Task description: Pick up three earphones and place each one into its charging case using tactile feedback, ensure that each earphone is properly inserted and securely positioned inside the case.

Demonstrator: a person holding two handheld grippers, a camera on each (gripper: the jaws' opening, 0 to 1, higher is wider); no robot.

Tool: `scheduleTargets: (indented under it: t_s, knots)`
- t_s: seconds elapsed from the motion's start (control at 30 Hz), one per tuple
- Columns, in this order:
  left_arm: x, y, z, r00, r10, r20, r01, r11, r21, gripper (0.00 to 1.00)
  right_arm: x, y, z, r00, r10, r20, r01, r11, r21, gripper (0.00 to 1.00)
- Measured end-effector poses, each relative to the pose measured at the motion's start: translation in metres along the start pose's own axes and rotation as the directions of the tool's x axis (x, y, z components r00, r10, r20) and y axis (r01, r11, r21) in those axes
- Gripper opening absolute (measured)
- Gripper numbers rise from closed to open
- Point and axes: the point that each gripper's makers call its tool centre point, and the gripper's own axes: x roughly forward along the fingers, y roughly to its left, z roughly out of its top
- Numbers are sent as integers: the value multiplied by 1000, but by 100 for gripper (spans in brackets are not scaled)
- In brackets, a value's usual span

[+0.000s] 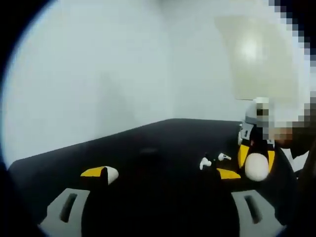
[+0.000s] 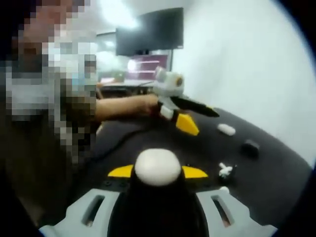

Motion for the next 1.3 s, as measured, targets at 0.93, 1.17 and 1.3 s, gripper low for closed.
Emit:
scheduleTargets:
  t_s: [0.93, 1.17, 1.3]
  knots:
    - [1, 3, -11, 999, 20, -48, -18, 998, 55, 82, -50, -69, 41, 911, -348, 221, 340, 937, 77, 36]
    - [0, 2, -11, 999, 21, -50, -18, 998, 64, 82, -70, -91, 41, 860, -458, 227, 441, 889, 123, 36]
    - [0, 0, -6, 1000, 12, -29, -10, 999, 51, 83, -80, -101, 42, 825, -516, 231, 505, 856, 107, 36]
